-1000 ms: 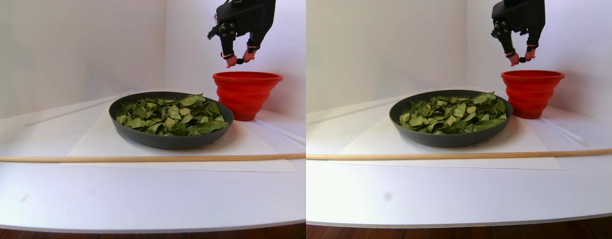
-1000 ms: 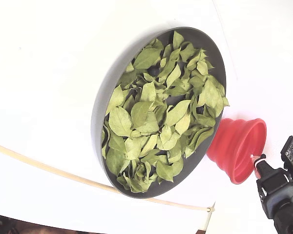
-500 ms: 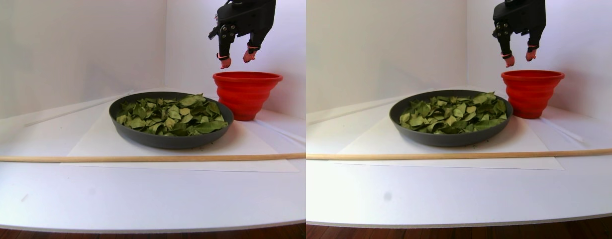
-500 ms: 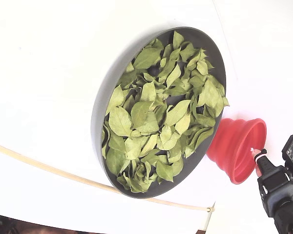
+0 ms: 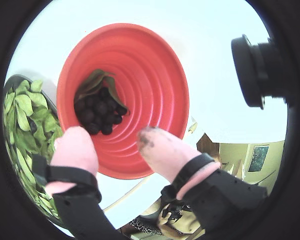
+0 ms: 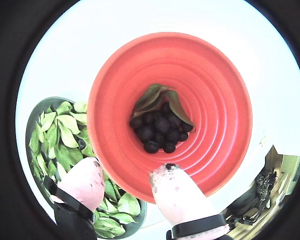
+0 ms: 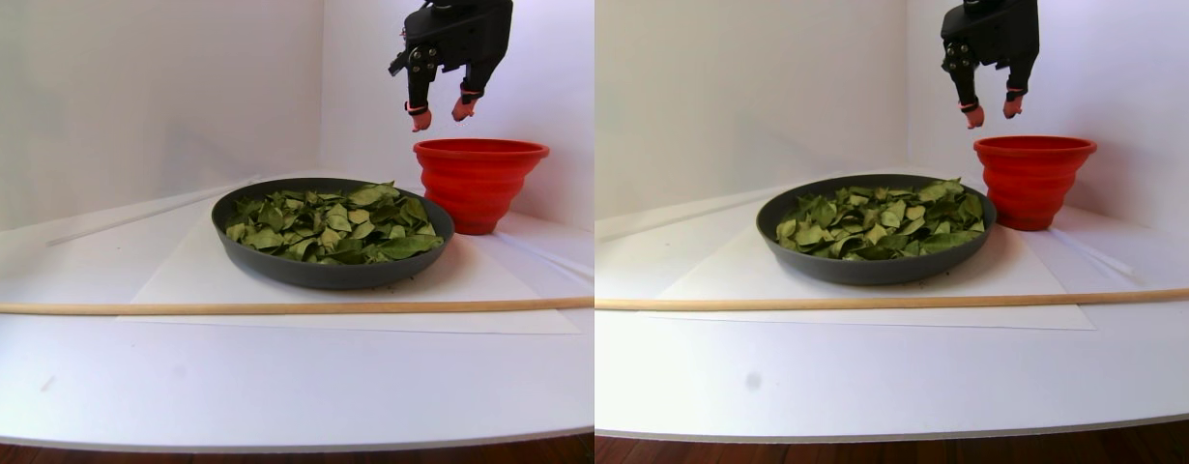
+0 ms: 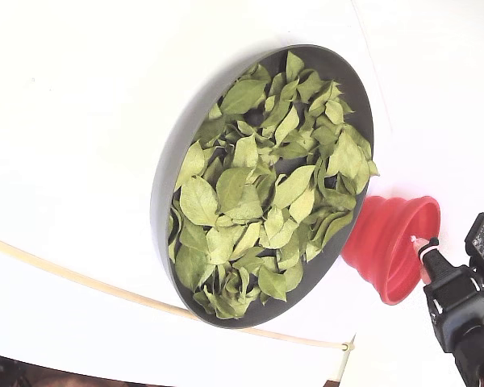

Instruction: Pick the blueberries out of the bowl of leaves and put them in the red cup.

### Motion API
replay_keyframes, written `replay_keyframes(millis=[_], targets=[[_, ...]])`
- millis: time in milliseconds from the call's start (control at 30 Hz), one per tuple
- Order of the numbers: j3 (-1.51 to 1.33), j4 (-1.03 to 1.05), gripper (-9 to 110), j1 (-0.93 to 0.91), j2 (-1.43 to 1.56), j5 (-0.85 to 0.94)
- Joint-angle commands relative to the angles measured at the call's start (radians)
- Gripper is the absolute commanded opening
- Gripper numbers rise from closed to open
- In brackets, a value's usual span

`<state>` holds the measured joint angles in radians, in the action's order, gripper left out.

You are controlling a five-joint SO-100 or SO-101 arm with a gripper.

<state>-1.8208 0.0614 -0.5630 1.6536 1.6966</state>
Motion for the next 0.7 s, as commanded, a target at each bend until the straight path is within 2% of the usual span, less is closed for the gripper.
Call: replay_keyframes(millis=[0,667], targets=[[0.008,0.003,17,0.006,0.153,-0.006],[-0.054,0.072,17,0.098,0.256,-0.012]])
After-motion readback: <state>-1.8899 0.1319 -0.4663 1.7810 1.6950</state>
